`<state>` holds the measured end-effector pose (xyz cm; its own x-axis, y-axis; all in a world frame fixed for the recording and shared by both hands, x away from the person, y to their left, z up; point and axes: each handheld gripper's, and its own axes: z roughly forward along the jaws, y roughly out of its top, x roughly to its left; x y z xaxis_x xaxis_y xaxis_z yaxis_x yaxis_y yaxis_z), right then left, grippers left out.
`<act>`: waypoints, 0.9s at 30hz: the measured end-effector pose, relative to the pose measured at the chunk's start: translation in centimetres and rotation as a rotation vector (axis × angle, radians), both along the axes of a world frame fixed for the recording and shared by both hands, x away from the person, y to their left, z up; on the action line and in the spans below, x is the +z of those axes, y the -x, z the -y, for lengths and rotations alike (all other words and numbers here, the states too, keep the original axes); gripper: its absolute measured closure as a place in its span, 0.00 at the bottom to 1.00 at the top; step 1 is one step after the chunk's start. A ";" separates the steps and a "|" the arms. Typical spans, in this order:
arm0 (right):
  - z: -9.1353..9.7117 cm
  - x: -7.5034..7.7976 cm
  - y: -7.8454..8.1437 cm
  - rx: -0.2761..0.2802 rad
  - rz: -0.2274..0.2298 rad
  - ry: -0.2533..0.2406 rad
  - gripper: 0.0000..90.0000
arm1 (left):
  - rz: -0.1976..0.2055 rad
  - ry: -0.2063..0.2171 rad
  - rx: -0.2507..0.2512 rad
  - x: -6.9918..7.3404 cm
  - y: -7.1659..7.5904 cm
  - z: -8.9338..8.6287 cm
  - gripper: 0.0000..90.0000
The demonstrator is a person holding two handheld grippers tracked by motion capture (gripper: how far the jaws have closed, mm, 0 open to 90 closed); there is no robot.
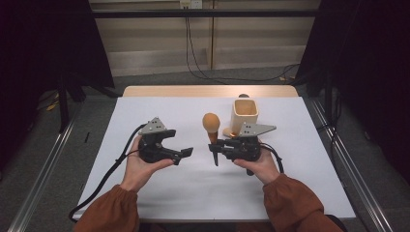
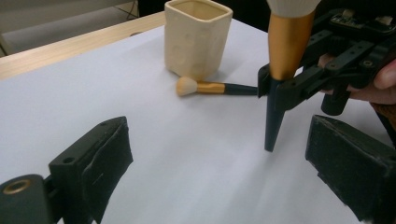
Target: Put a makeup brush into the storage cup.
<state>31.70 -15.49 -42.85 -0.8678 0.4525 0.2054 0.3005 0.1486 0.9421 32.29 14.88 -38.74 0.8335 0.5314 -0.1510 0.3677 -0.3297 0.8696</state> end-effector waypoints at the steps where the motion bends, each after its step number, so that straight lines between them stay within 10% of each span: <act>1: 0.1 0.0 0.0 -0.003 0.000 -0.002 0.84 | -0.003 -0.003 0.011 0.0 0.1 -0.2 0.07; 27: 4.2 1.7 -1.0 -0.151 0.045 -0.004 0.84 | 0.097 0.038 0.239 -2.4 4.6 -7.0 0.03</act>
<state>32.67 -19.67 -41.11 -0.7985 0.5774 0.1704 0.2769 0.1010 0.9556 27.66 21.88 -41.14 0.6963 0.7108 -0.1001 0.3454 -0.2095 0.9148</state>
